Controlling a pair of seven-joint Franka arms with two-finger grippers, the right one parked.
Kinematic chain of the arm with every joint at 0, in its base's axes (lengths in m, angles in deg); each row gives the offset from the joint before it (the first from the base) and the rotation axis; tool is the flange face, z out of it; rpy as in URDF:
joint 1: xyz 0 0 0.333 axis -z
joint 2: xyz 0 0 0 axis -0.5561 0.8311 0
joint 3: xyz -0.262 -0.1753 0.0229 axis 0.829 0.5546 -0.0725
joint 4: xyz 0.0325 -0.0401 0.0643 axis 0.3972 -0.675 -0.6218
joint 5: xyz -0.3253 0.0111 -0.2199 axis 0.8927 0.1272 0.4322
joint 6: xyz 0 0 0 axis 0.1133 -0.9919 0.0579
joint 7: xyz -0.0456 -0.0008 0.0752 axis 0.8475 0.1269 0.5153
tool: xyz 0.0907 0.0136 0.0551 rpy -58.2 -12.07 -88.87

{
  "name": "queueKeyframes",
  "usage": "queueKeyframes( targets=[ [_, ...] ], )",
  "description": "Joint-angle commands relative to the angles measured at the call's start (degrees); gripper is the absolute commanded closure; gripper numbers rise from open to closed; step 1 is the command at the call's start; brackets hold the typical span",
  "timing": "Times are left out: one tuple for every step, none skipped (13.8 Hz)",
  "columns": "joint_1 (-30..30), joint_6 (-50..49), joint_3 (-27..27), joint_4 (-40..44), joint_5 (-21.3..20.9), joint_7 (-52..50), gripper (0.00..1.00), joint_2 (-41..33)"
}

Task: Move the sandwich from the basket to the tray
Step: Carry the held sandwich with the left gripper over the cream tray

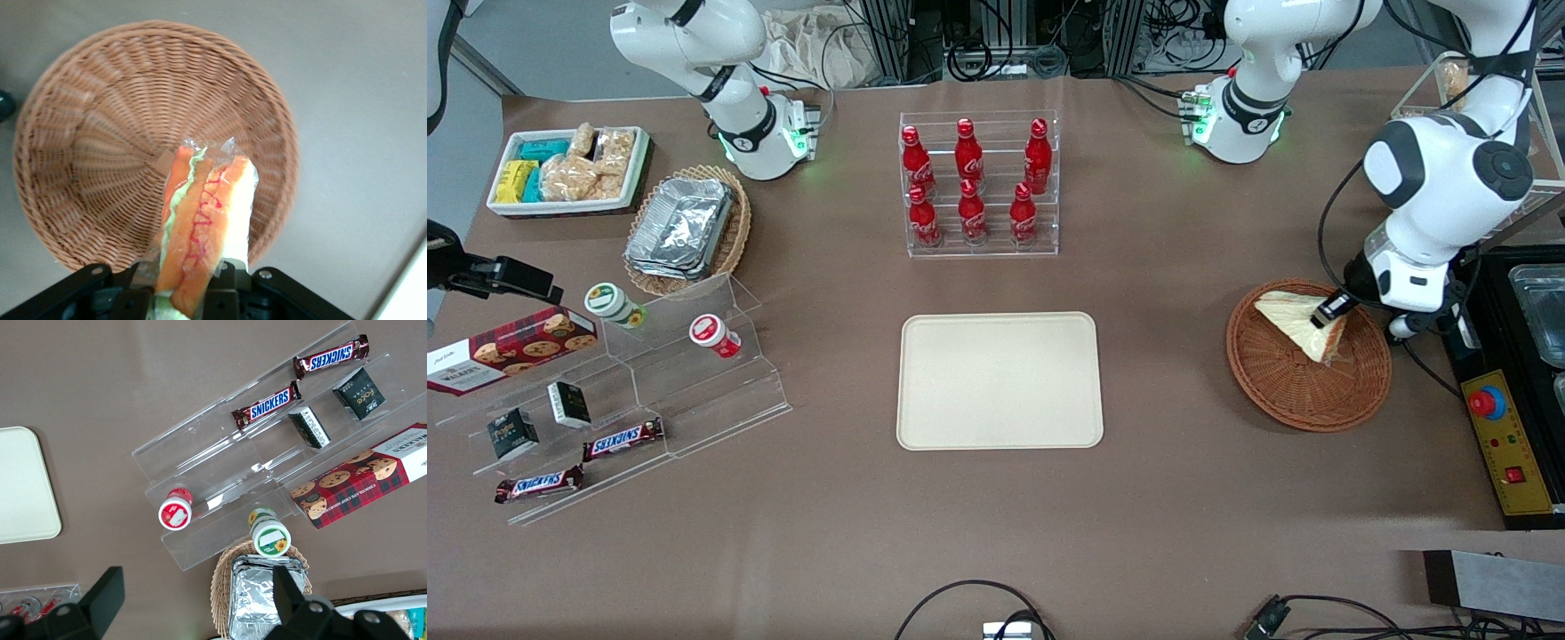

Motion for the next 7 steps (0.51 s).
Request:
queueKeyframes(
  targets=[
    [-0.1,-7.1,3.9,6.8,-1.1,0.7,0.92,0.0],
    [-0.1,-9.3,5.8,9.3,-1.1,0.7,0.92,0.5],
    [-0.1,-10.8,7.8,11.3,-1.8,0.7,0.92,1.2],
    [-0.1,-11.5,9.6,12.9,-2.6,0.2,0.92,2.1],
    [-0.1,-11.6,11.6,14.4,-3.2,0.0,0.92,3.1],
    [0.0,-11.7,12.7,15.4,-4.1,-0.1,0.92,3.8],
    [-0.1,-11.7,13.7,16.1,-5.0,0.0,0.92,4.4]
  ],
)
